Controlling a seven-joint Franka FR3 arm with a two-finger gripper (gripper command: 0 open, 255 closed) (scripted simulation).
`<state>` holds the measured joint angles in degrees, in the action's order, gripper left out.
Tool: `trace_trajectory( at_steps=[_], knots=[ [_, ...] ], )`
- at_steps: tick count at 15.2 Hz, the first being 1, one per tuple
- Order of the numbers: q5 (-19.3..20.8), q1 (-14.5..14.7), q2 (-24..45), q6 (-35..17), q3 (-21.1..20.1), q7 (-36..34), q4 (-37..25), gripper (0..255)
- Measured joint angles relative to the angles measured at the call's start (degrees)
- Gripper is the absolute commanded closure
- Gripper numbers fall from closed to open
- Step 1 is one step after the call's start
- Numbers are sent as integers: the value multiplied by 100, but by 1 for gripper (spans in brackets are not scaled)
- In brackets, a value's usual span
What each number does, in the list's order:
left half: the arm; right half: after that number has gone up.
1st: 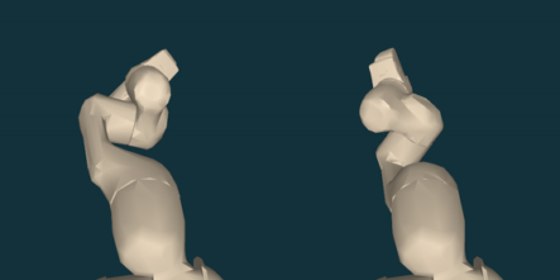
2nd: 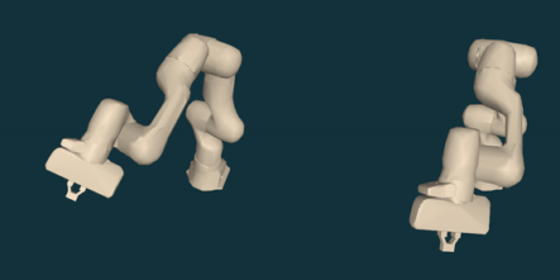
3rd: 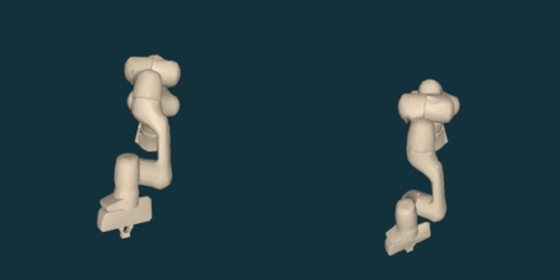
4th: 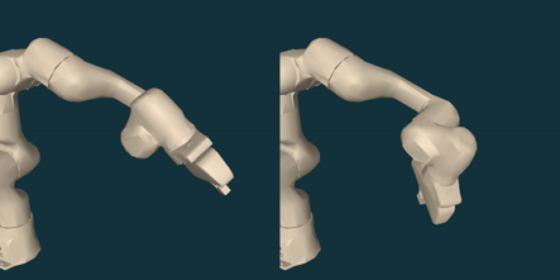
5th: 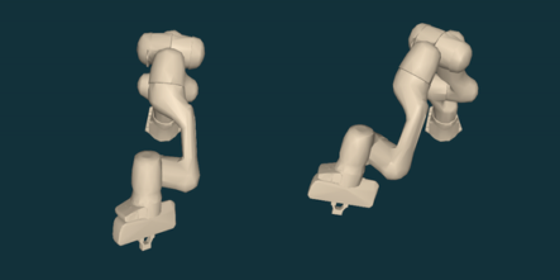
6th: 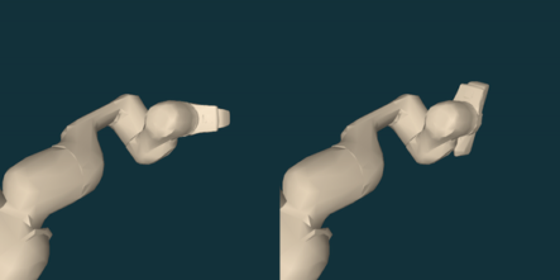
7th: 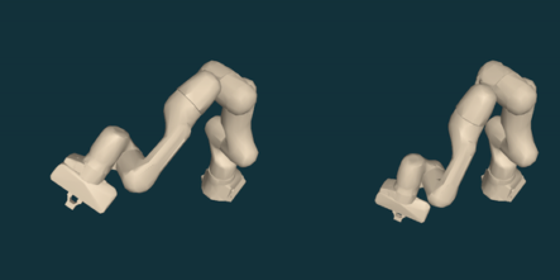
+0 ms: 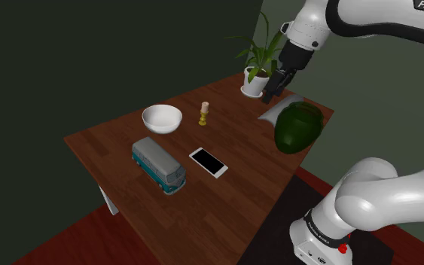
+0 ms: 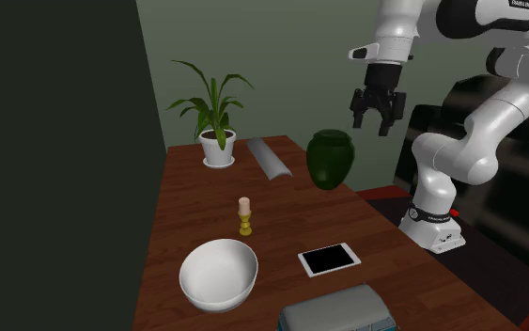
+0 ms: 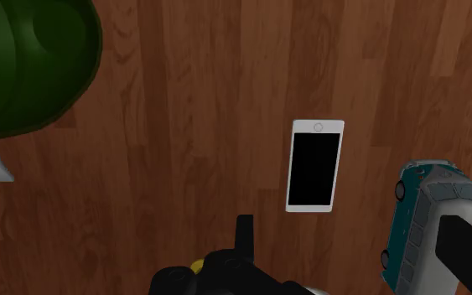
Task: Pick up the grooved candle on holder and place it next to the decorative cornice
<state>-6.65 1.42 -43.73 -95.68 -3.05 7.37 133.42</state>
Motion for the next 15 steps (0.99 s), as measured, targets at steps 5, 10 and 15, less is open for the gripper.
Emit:
trace_trajectory(
  at_steps=[5, 10, 15],
  knots=[
    [59, -43, 595, -436, -17, 47, -96, 0],
    [182, -129, 1578, -1122, 2, 151, -300, 0],
    [305, -183, 2682, -1624, -29, 142, -814, 0]
  ],
)
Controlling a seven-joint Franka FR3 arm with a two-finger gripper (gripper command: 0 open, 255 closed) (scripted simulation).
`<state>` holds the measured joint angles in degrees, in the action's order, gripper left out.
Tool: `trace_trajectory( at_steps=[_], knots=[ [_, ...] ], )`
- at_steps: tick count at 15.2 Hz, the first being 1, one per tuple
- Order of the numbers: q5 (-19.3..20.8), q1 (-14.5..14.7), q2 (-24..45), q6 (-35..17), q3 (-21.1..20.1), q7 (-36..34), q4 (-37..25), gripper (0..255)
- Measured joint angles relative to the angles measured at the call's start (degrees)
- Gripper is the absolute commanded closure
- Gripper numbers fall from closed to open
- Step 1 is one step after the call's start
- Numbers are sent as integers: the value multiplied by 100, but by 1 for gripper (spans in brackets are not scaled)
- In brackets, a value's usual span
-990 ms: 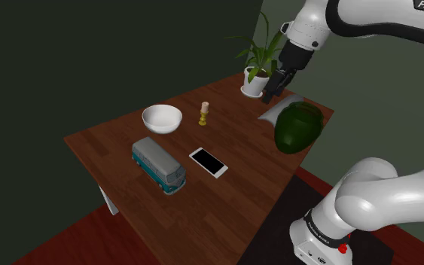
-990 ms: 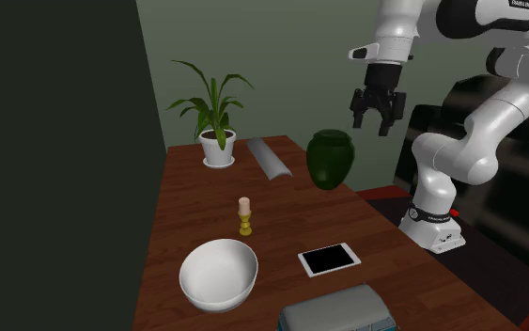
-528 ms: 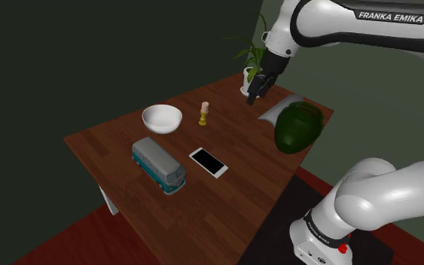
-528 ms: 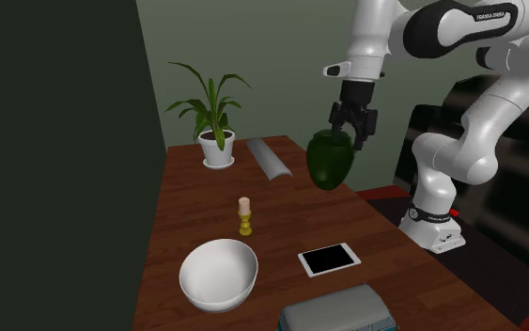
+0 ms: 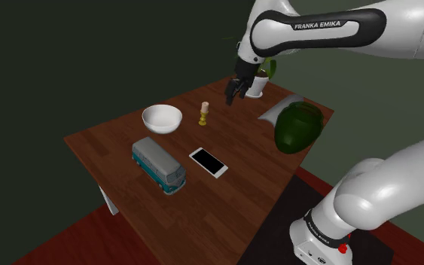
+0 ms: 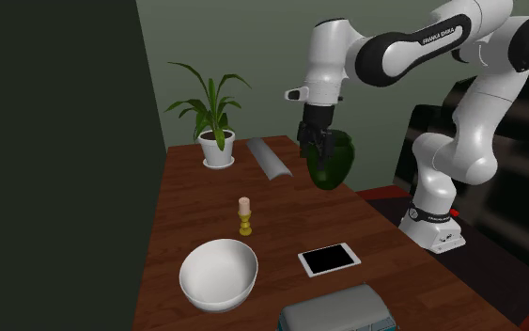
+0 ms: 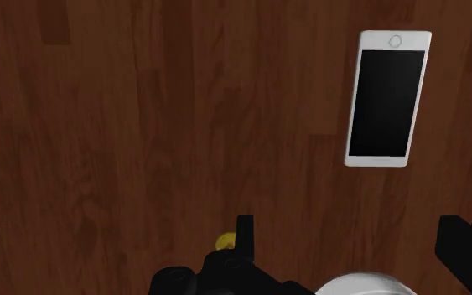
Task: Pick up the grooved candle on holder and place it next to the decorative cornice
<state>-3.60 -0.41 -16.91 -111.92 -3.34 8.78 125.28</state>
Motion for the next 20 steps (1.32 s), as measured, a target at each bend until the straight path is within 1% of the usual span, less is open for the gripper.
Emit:
trace_trajectory(
  at_steps=[7, 12, 14, 15, 17, 20],
  knots=[
    [221, -70, 1528, -481, 12, -17, -921, 0],
    [374, -104, 2615, -638, 59, -17, -1764, 0],
    [435, -114, 3144, -681, 84, -10, -2219, 0],
    [465, -107, 3390, -620, 92, -25, -2504, 0],
    [492, -107, 3621, -655, 105, -27, -2682, 0],
    [502, -110, 3740, -789, 111, -24, -2662, 0]
  ],
)
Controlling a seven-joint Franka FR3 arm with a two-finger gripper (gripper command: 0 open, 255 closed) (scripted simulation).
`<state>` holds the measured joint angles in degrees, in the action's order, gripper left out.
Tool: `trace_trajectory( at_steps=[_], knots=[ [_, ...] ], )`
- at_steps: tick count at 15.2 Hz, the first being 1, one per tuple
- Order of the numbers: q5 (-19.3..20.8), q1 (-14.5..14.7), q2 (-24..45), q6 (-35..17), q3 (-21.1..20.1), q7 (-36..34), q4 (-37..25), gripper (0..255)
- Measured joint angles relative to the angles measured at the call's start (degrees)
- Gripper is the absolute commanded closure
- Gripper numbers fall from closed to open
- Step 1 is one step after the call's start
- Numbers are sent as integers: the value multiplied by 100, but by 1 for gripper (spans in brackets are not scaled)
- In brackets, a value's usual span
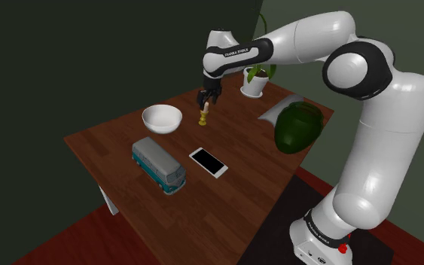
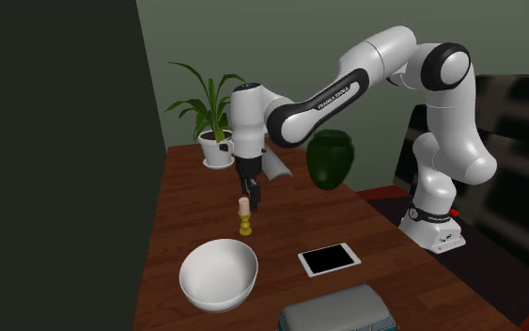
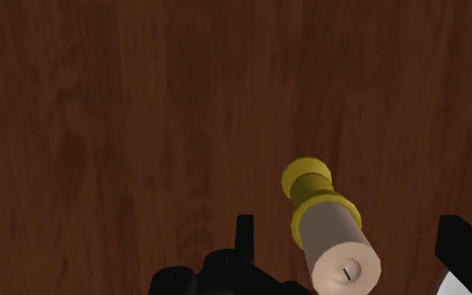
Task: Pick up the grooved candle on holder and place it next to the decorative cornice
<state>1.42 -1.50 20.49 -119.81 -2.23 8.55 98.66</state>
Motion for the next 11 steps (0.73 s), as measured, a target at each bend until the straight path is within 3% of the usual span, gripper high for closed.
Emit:
trace_trajectory(
  at_steps=[10, 11],
  knots=[
    [10, 3, 147, -314, 4, -10, 165, 0],
    [10, 3, 148, -314, 4, -10, 165, 255]
  ],
)
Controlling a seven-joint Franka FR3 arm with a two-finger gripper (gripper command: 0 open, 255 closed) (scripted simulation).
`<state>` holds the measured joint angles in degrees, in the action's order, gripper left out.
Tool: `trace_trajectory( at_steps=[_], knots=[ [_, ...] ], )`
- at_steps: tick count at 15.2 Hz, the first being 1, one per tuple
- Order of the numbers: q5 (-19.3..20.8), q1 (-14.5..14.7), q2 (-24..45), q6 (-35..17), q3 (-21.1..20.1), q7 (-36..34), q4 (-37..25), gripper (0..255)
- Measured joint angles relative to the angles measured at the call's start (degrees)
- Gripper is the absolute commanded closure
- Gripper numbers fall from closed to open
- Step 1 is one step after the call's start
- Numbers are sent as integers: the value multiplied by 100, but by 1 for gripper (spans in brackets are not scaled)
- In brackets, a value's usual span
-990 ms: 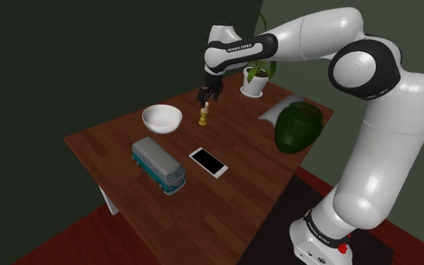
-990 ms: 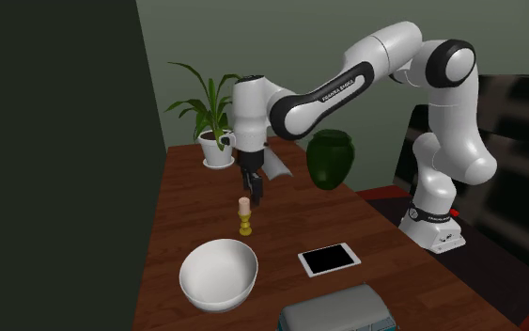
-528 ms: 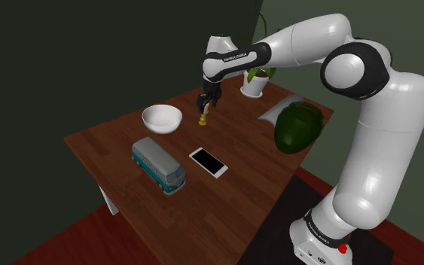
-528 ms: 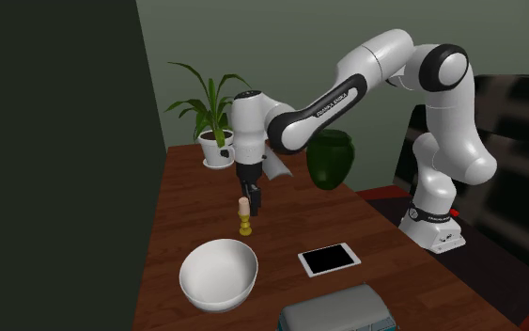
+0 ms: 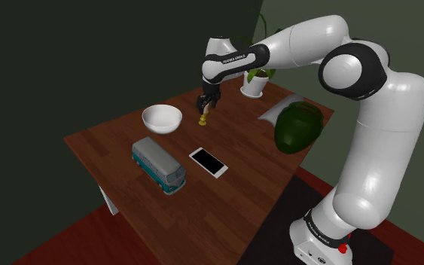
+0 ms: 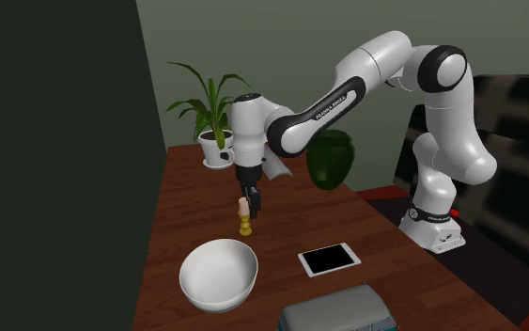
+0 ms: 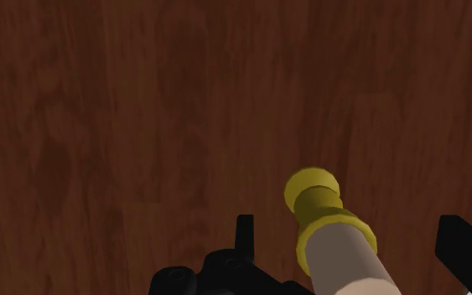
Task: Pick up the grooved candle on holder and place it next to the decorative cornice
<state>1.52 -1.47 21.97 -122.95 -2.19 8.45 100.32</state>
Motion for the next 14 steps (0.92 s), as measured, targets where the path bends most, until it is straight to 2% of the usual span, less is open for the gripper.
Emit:
trace_trajectory(
  at_steps=[10, 14],
  knots=[
    [-1, 2, -3, -1, -2, -1, 1, 255],
    [-7, -6, -98, 181, -1, 12, -85, 255]
  ],
)
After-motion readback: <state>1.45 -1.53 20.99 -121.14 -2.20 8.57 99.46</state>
